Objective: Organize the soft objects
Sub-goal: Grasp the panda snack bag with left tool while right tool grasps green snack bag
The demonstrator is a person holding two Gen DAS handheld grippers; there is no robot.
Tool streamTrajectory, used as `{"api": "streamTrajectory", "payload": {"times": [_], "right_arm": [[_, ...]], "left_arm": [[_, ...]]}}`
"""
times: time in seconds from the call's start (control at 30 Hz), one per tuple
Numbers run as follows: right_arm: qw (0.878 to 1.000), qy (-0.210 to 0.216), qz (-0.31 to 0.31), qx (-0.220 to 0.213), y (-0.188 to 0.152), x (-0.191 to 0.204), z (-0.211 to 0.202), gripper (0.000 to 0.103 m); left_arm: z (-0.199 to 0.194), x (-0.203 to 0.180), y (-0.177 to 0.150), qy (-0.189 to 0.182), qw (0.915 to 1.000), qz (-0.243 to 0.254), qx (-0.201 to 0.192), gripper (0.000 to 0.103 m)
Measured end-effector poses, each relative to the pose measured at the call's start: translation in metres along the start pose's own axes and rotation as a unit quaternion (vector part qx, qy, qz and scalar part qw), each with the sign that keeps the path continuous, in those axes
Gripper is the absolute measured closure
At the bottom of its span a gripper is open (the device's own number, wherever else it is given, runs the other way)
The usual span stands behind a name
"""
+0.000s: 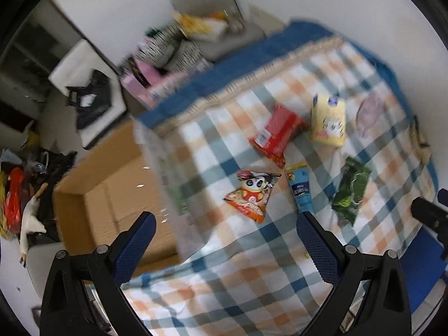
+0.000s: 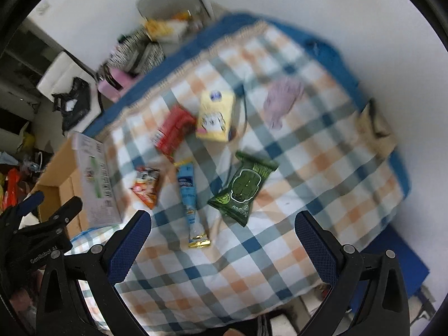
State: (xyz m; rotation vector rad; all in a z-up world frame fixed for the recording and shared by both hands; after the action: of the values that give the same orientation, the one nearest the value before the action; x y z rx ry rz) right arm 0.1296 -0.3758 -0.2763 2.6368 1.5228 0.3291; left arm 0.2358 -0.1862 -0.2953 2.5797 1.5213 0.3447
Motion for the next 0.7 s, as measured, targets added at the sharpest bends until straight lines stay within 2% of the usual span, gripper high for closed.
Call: {"api": "streamTrajectory", "payload": {"times": [0.13, 0.17, 0.3, 0.6, 0.7], "right_arm": [[0.998, 0.003, 0.038, 0.056, 0.004, -0.017, 0.076, 0.001], [0.997, 0.000, 0.045, 0.069, 0.004, -0.022, 0.093, 0.003], [0.990, -0.001, 0.077, 0.116, -0.006, -0.036, 0.142, 0.005], [0.983, 0.000, 0.102, 0.151, -0.018, -0.048, 0.186, 0.005], [0.981, 0.005, 0.110, 0.160, -0.020, -0.049, 0.193, 0.006]], "left_arm": [[0.067, -0.024, 0.007, -0.026, 0.9970, 0.023, 0.069, 0.000], [0.085, -0.026, 0.008, -0.023, 0.9957, 0.026, 0.086, 0.001], [0.135, -0.032, 0.001, -0.033, 0.9891, 0.036, 0.138, 0.001], [0.175, -0.046, -0.011, -0.043, 0.9825, 0.050, 0.174, 0.002], [0.182, -0.049, -0.015, -0.048, 0.9815, 0.050, 0.178, 0.011]]}}
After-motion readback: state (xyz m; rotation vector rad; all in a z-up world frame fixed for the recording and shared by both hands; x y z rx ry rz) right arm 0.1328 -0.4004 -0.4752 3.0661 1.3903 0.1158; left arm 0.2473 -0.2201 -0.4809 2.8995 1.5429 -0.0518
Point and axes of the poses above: each gripper's, at about its wrist camera, not at the fingertips, and z roughly the way its jaws point, x to its left, y to its top, the point moved 8 cm from there along z, roughly the way its jaws point, and after that the axes turned 3 degrees about -x, right-handed, at the moved point
